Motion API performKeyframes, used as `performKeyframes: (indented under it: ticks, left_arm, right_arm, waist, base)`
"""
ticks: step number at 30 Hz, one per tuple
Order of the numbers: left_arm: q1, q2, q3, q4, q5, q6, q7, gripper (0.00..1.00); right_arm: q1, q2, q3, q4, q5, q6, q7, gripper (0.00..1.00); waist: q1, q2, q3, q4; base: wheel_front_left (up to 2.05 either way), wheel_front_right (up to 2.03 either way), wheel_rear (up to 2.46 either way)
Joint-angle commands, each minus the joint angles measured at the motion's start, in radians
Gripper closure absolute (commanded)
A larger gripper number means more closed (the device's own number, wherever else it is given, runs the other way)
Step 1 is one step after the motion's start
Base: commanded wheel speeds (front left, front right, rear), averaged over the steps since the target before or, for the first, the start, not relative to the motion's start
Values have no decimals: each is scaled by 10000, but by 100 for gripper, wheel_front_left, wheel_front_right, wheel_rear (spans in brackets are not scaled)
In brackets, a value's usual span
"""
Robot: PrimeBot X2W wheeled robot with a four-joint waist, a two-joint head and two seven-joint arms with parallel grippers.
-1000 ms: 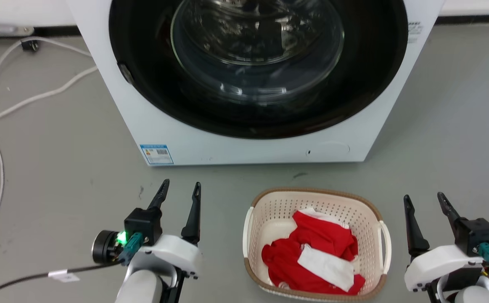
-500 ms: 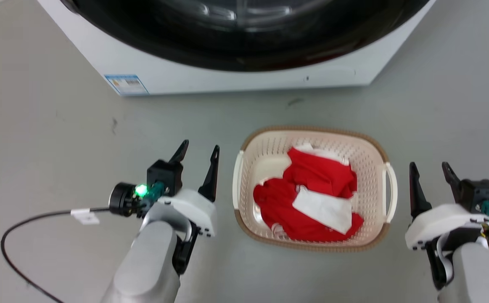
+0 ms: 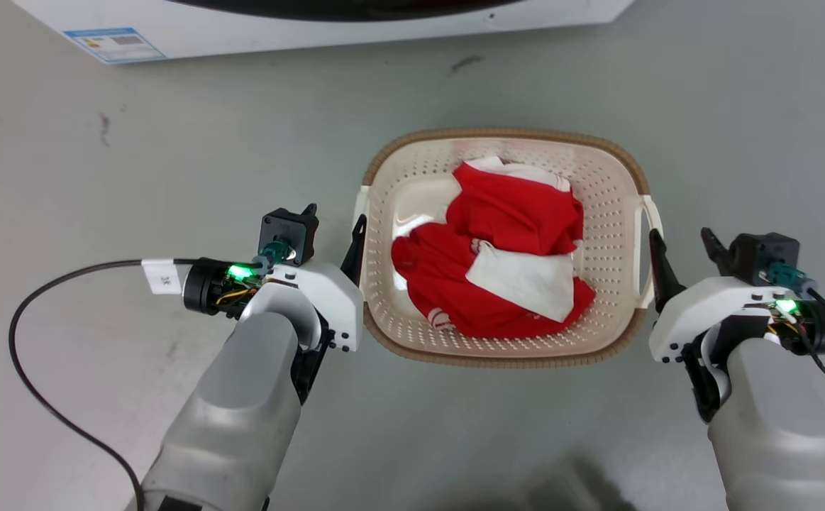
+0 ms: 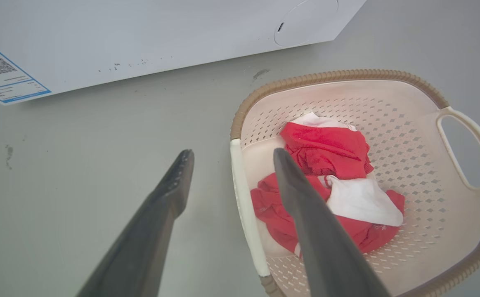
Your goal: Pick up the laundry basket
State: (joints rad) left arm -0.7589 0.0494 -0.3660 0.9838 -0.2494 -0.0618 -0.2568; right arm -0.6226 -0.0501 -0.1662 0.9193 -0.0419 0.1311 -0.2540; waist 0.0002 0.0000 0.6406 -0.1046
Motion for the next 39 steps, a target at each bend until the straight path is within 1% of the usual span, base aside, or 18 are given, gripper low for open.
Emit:
performKeyframes:
  ticks: [1,7,14,24,28,29,30,31,39]
  left_arm:
    - [-158,15,-21,65,-40,-29,15,0]
    - [-1034,14,-421,1213,-335,-62,363,0]
    - [-2011,20,-805,2132,-500,-4,899,0]
    - [-2959,15,-1078,2744,-647,44,1571,0]
    - [-3146,15,-1135,2841,-712,-53,1683,0]
    - [-3189,17,-1145,2851,-749,-79,1691,18]
    - [-3225,15,-1164,2863,-780,-114,1686,56]
    - [-3244,15,-1195,2877,-801,-165,1667,100]
    - [-3107,-29,-1363,2929,-993,-393,1564,100]
  right_arm:
    - [-167,0,20,94,37,-7,9,0]
    - [-1240,0,279,1676,63,-7,287,0]
    - [-2386,0,631,2956,219,-7,621,0]
    - [-3201,0,1004,3549,634,-7,965,0]
    - [-3294,0,1100,3622,914,-7,1073,0]
    - [-3327,0,1134,3631,970,-7,1090,38]
    - [-3339,0,1176,3643,1091,-7,1155,73]
    - [-3329,0,1228,3654,1198,-7,1214,100]
    - [-3196,11,1754,3668,1903,-5,1385,100]
  waist:
    - [-2,0,189,-153]
    - [-2,0,641,-362]
    - [-2,0,1275,-541]
    - [-2,0,2075,-659]
    - [-2,0,2264,-667]
    - [-2,0,2302,-667]
    - [-2,0,2340,-661]
    - [-2,0,2364,-656]
    - [-2,0,2260,-665]
  base:
    - [0,0,0]
    - [0,0,0]
    - [0,0,0]
    - [0,0,0]
    - [0,0,0]
    - [0,0,0]
    - [0,0,0]
    - [0,0,0]
    - [0,0,0]
